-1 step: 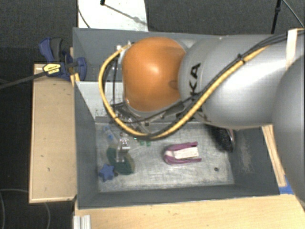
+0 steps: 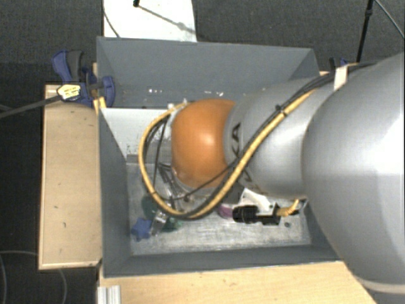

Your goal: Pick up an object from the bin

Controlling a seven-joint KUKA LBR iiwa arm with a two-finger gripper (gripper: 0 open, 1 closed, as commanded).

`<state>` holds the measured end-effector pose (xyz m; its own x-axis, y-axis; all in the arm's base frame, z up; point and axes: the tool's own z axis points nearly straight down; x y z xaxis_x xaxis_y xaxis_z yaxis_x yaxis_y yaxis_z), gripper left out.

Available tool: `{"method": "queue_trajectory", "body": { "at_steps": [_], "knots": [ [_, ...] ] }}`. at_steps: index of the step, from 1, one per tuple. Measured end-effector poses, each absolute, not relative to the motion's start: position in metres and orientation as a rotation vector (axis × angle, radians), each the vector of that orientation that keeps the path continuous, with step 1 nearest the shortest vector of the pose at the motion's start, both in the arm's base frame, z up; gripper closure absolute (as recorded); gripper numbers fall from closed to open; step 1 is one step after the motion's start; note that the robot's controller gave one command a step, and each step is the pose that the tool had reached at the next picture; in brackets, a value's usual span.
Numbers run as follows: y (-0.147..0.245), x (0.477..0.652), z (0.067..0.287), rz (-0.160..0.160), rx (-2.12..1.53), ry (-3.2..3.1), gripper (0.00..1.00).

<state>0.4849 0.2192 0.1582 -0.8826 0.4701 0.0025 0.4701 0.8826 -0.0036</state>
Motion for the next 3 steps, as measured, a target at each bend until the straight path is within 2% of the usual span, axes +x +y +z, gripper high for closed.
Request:
{"method": "queue_trajectory", "body": {
  "at_steps": [1,2,3],
  "knots": [
    [0.235,0.508,0.124,-0.002,-1.027,-2.97,0.0],
    [0.214,0.507,0.107,-0.002,-1.389,-2.815,0.0],
    [0.205,0.509,0.087,-0.012,-1.548,-2.744,0.0]
  ]
}}
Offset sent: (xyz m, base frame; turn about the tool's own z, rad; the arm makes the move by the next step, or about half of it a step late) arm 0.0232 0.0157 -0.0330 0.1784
